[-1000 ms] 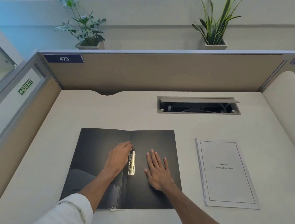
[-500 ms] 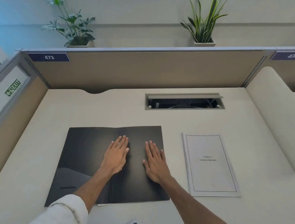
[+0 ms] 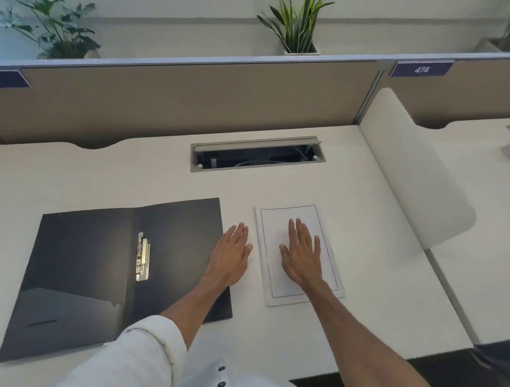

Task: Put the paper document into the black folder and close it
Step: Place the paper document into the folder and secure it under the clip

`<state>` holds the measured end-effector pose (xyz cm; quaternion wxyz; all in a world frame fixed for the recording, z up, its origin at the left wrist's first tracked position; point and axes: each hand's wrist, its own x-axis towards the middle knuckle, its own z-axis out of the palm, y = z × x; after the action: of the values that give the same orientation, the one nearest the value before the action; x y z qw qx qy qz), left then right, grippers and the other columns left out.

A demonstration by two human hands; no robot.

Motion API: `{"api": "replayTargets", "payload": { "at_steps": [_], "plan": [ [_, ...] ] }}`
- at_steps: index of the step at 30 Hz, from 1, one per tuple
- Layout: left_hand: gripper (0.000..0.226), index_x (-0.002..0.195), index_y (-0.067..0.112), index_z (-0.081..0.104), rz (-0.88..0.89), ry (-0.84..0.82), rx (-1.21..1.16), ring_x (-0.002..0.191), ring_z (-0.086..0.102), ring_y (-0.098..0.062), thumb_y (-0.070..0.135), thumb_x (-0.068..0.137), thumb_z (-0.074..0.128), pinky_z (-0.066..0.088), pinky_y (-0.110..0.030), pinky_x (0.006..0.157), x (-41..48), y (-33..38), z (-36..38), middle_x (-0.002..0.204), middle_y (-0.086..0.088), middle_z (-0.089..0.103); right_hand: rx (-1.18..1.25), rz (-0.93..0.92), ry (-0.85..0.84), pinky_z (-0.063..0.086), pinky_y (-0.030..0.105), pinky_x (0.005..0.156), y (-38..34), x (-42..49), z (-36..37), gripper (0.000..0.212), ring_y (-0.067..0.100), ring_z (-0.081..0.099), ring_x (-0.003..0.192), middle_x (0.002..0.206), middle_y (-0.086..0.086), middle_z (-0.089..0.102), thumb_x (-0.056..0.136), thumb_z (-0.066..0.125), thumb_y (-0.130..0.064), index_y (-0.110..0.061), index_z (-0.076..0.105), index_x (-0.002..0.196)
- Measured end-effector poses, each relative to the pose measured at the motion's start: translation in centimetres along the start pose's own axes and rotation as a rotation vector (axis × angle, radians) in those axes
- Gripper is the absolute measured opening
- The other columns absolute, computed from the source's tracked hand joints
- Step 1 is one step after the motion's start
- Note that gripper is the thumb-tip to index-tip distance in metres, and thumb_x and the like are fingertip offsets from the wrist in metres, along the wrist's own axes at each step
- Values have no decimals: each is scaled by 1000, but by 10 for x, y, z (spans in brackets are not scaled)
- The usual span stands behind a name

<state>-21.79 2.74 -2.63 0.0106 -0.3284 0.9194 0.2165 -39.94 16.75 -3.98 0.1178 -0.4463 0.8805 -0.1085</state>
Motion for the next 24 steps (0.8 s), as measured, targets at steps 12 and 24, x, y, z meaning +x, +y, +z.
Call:
{"api": "replayTargets", "payload": {
  "at_steps": [12,24],
  "plan": [
    [50,155,0,39,-149,-81,57,114,62,-36,32,116,39,54,-49,85,16,66,17,140,-14,48,180,479,191,45,50,90,67,2,-27,38,39,53,123,134,17,57,96,60,-16,-3,59,132],
    [46,148,-4,42,-184,-124,45,112,60,-38,27,114,42,53,-48,87,22,68,21,138,-19,46,619,722,-14,44,37,75,84,36,-21,27,39,63,113,102,13,64,67,64,-39,-19,54,82]
  ]
}}
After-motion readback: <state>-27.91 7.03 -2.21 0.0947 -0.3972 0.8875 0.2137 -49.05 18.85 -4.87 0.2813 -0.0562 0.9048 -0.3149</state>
